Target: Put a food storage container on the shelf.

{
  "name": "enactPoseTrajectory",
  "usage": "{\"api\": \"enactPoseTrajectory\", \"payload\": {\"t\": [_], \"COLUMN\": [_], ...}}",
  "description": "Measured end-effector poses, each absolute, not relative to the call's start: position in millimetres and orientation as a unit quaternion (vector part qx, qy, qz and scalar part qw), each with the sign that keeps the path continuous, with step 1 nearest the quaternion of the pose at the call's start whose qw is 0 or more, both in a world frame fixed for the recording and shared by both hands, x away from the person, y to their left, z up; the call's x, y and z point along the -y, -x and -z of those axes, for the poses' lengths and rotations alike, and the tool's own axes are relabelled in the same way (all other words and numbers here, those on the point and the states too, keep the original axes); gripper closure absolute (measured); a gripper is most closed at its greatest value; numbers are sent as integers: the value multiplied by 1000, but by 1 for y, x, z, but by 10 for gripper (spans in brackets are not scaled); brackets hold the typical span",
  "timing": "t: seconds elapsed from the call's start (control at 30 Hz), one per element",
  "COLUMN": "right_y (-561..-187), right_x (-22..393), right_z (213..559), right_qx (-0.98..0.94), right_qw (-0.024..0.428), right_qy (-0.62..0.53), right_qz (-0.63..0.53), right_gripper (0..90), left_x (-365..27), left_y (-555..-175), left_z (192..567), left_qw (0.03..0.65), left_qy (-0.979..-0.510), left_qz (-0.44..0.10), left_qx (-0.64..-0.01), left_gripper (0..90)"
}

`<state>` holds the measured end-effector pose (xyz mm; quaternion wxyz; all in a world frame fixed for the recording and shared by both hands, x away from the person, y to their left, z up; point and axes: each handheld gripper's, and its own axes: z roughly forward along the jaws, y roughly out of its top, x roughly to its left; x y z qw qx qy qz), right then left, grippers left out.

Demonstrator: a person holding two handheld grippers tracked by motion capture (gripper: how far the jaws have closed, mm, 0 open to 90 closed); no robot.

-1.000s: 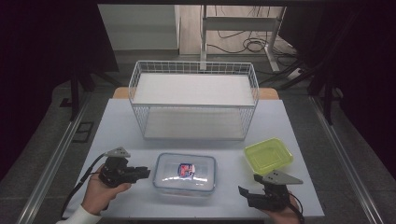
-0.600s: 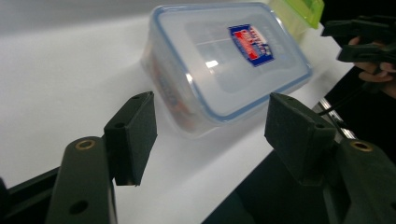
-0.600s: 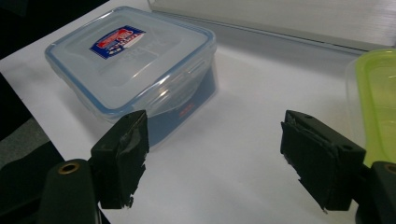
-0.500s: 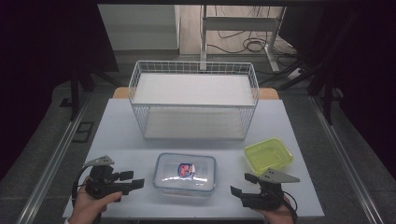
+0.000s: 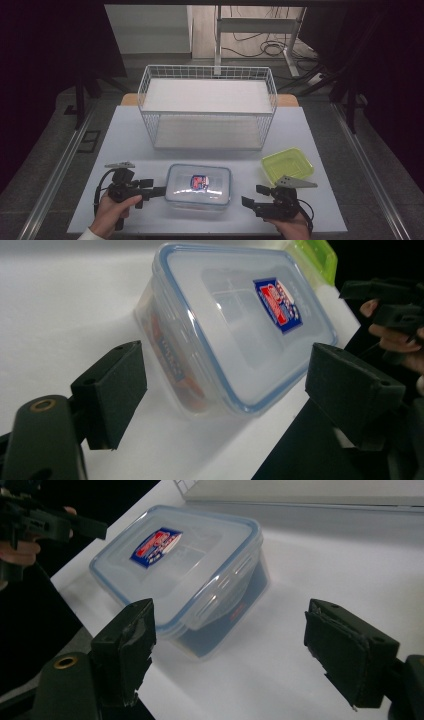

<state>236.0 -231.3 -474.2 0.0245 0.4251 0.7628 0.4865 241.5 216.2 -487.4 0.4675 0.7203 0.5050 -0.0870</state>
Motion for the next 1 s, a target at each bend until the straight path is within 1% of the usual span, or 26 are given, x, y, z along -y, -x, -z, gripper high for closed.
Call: {"api": "enactPoseTrajectory", "payload": {"t": [0.17,0.33,0.37,0.4,0.43,0.6,0.67,0.83,1.0], "right_y": [-239,-242,-243,-243,-244,-250,-254,-256,-256], "right_x": [219,205,204,204,202,198,194,187,186], "right_z": [470,467,467,467,467,466,464,465,467], "right_qx": [-762,-771,-770,-770,-771,-765,-764,-767,-768], "right_qw": [18,20,20,20,20,20,22,18,10], "right_qy": [-425,-411,-411,-411,-412,-417,-416,-413,-415], "right_qz": [-488,-486,-487,-487,-486,-490,-492,-490,-488], "right_gripper": [207,208,208,208,209,209,209,208,200], "left_x": [-215,-211,-211,-211,-209,-204,-207,-199,-197], "left_y": [-258,-269,-273,-273,-277,-279,-280,-281,-280], "left_z": [492,500,503,503,507,512,518,524,526], "left_qw": [480,473,477,477,487,471,470,451,444], "left_qy": [-698,-695,-687,-687,-672,-681,-674,-691,-693], "left_qz": [120,138,149,149,174,180,188,208,216], "left_qx": [-517,-523,-527,-527,-531,-531,-538,-526,-525], "left_gripper": [176,188,191,194,195,198,201,204,275]}}
